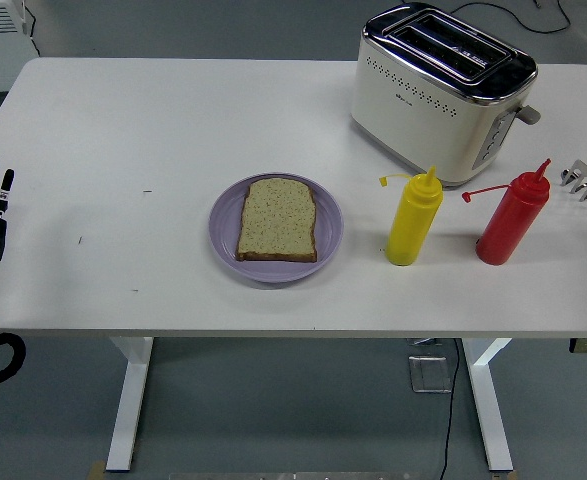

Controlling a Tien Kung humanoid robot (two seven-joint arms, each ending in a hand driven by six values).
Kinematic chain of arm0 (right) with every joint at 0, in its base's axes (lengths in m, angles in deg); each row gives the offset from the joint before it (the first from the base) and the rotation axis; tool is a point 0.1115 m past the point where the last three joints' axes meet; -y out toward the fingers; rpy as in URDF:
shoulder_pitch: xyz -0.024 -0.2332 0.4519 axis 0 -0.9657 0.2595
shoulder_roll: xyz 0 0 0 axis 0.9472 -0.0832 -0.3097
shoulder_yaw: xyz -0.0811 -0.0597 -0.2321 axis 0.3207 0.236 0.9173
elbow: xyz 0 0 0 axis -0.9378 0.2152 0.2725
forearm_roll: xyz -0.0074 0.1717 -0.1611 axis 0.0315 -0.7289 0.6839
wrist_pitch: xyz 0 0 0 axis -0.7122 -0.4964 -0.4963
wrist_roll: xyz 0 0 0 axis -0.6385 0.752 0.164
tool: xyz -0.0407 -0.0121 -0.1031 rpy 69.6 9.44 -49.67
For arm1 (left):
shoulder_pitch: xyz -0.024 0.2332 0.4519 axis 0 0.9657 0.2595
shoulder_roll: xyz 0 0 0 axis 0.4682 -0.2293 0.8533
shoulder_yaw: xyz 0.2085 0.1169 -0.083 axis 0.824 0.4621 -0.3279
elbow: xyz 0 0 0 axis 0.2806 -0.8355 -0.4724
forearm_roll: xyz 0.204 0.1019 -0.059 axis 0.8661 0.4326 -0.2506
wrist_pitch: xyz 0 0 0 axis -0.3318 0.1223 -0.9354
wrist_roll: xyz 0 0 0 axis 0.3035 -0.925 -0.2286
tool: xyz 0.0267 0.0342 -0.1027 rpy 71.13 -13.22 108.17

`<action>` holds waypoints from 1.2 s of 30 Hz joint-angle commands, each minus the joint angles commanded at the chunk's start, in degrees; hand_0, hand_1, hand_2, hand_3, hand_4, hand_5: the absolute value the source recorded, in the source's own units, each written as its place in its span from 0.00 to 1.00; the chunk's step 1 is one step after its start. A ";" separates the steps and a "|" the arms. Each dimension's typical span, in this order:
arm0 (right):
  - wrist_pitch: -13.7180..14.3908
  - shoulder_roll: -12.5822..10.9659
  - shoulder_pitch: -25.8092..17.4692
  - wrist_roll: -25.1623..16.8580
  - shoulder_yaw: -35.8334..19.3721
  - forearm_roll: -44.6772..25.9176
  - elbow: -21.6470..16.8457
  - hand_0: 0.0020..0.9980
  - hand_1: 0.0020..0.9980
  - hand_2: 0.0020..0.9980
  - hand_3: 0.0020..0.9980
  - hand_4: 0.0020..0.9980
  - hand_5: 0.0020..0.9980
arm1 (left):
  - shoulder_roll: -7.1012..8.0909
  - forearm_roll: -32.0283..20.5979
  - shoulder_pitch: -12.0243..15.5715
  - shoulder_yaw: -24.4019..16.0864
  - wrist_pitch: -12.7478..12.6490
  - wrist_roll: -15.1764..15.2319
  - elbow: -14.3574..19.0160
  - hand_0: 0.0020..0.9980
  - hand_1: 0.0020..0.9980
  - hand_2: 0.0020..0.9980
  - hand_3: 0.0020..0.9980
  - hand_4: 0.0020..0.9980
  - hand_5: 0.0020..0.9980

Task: Pick up the cup,pour liquid into bread,place the cup on the desk

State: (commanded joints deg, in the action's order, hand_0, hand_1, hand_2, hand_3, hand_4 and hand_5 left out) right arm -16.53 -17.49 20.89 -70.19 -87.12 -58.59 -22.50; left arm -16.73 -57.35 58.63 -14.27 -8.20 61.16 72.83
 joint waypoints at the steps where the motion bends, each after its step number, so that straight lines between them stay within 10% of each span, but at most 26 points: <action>1: 0.04 0.00 0.01 -0.02 -0.01 -0.04 0.01 0.77 0.70 0.73 0.73 0.57 0.37 | 0.00 0.00 -0.01 -0.01 0.00 0.00 0.01 0.80 0.79 0.82 0.72 0.52 1.00; 36: 1.16 0.42 0.22 0.43 -0.17 -1.97 0.56 0.76 0.69 0.72 0.72 0.52 0.42 | -0.04 0.18 -0.26 -0.28 0.14 -0.07 0.20 0.80 0.79 0.82 0.72 0.52 1.00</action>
State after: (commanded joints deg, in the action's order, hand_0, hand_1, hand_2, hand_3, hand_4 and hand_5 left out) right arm -15.36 -17.08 21.11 -69.76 -87.29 -60.56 -21.94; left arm -16.77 -57.17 58.37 -14.55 -8.06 61.09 73.03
